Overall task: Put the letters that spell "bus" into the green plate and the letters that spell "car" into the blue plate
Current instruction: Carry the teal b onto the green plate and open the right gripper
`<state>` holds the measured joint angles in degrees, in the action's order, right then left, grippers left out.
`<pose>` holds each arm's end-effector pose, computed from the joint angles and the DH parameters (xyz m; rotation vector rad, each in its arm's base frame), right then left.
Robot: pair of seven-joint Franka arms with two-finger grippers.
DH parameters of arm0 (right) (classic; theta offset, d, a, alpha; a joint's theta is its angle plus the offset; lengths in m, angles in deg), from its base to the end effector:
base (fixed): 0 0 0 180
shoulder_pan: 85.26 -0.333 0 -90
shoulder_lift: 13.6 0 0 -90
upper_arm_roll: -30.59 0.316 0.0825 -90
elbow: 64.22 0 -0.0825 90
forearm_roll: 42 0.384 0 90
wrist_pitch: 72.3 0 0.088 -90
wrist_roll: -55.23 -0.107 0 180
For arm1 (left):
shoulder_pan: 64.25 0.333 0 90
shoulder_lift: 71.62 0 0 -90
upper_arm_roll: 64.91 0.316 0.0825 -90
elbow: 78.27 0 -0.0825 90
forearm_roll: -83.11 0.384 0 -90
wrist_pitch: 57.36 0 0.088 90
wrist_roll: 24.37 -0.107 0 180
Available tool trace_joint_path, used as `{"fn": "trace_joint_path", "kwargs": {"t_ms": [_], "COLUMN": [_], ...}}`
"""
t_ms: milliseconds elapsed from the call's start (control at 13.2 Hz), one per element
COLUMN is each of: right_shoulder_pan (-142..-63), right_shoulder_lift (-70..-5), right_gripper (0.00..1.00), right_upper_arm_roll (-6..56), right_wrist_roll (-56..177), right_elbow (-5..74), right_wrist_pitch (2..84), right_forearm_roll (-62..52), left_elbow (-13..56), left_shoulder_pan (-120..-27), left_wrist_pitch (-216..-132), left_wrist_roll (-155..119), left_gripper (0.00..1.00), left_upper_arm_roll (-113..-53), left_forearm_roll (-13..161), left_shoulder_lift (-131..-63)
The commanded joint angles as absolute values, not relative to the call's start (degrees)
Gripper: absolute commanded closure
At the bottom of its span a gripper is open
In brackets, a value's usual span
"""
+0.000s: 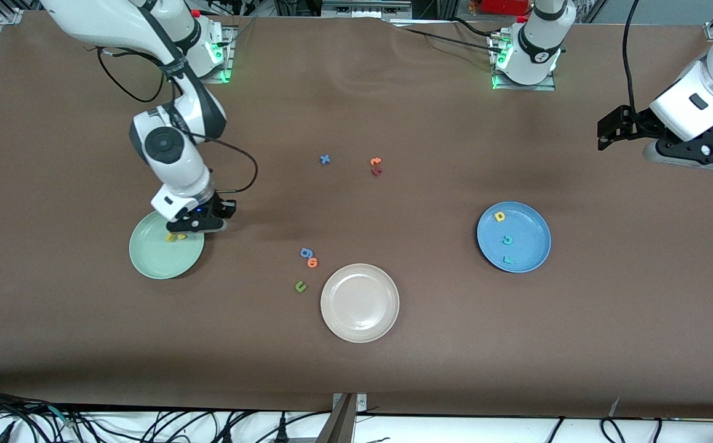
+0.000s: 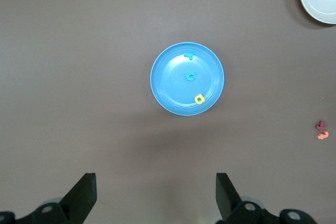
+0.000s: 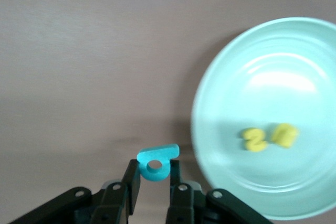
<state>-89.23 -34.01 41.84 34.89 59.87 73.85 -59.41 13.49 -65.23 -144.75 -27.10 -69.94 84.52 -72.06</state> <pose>0.5480 0.1531 0.2350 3.0435 0.2236 0.1112 0.5478 -0.0547 0.6021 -3.1035 0.2371 0.1296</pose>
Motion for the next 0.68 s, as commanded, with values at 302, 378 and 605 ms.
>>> {"fn": "trace_joint_path", "kwargs": {"t_ms": [302, 378, 605], "right_shoulder_pan": [-87.5, -87.5, -87.5], "right_shoulder_lift": [-34.2, -34.8, -36.7], "right_gripper": [0.92, 0.92, 0.91], "right_upper_arm_roll": [30.8, 30.6, 30.0], "right_wrist_roll": [65.9, 66.2, 66.2], "right_elbow": [59.1, 59.2, 59.0], "right_wrist_pitch": [72.3, 72.4, 73.0], "right_forearm_roll": [-45.3, -45.0, -45.0], "left_elbow": [12.7, 12.7, 12.7], "left_shoulder_pan": [-64.8, -64.8, -64.8], "left_wrist_pitch": [-143.7, -143.7, -143.7], "left_wrist_roll": [-27.8, -27.8, -27.9], "left_gripper": [0.00, 0.00, 0.00], "left_upper_arm_roll": [-70.1, -70.1, -70.1], "left_forearm_roll": [82.8, 82.8, 82.8], "left_shoulder_lift": [-71.7, -71.7, -71.7]}}
